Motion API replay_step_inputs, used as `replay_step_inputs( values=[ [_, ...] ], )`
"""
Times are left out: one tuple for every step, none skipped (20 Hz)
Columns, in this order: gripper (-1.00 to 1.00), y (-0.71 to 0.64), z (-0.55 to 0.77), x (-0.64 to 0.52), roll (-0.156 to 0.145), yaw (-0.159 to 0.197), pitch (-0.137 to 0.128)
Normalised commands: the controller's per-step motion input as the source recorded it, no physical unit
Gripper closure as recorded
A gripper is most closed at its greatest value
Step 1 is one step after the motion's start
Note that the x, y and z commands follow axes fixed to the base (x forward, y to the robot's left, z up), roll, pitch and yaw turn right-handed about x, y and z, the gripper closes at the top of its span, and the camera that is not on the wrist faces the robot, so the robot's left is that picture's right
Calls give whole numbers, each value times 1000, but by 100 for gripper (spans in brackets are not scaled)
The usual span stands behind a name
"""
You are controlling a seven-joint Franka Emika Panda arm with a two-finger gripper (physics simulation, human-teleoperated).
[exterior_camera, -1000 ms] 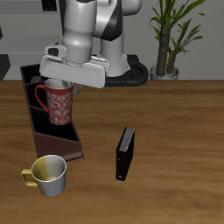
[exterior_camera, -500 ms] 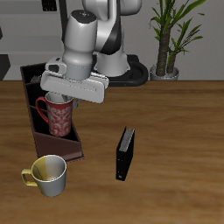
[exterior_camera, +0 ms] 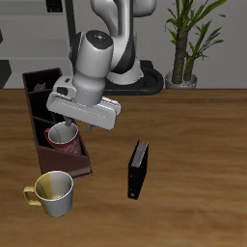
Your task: Place the yellow book into the right desk caddy's right compartment and place the red mug into the right desk caddy's left compartment
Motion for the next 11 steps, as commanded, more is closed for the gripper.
replay_step_inputs(
  values=[
    [-100, -10, 13, -43, -43, 24, -2],
    [-100, -38, -2, -64, 0, 0, 0],
    [-100, -18, 55, -10, 14, -25, -5],
    [-100, -11, 159, -61, -25, -35, -7],
    [-100, 157, 301, -124, -33, 52, -63],
    [-100, 79, 239, -88, 40, 36, -38],
    [-100, 118, 396, -178, -24, -14, -37],
    [-100, 308, 590, -245, -21, 59, -83],
    [-100, 328, 556, -235, 71, 32, -93],
    [-100, 338, 584, -239, 7, 90, -120],
    [-100, 290, 583, -287, -36, 13, -69]
  ],
)
